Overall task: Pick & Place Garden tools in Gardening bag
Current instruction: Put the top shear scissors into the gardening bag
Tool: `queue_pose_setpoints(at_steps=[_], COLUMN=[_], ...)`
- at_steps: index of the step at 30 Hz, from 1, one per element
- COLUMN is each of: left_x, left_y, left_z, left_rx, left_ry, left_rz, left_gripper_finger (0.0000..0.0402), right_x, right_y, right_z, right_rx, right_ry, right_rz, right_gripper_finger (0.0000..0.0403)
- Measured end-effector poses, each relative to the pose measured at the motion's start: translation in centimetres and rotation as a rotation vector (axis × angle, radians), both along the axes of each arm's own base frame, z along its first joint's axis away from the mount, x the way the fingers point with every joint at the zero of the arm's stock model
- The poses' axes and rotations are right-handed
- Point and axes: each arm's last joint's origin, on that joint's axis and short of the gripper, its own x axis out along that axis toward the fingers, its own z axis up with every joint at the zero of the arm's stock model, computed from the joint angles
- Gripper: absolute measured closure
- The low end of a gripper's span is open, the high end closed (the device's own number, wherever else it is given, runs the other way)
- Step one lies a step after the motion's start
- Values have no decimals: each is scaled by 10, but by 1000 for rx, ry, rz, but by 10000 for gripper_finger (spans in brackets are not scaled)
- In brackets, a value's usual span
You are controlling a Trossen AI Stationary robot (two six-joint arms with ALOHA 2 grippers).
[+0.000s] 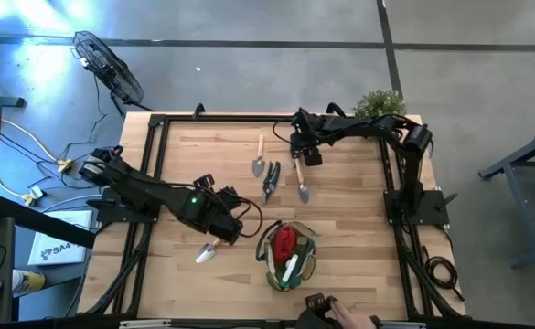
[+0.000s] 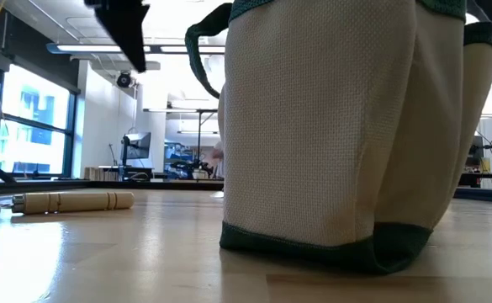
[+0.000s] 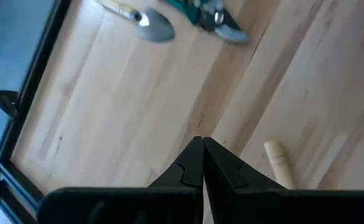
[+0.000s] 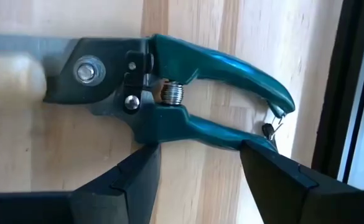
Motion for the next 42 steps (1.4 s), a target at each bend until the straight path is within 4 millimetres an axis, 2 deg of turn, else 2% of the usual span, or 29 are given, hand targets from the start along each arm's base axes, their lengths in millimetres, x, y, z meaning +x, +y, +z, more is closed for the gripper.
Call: queue_pose_setpoints(at_steps=[8,23,29,35,42], left_x=[-2,2,2,5,5], left_y=[1,-1,-1,-2,-3], left_z=[-17,-18,-18,-17,-17], left_rx=[1,0,2,-4,-9], left_ry=[42,27,24,4,-2], left_rz=[-10,-77,-77,-90,-93], left_gripper_finger=[402,402,402,402,402], right_x=[3,16,14,13,19], right_y=[5,26,22,15,11], right_z=[0,1,0,-8,-14], right_rx=[-31,-140,-112,-86,-6], right_ry=[43,148,124,137,170], right_rz=[77,246,258,247,225], right_gripper_finger=[190,190,190,190,190])
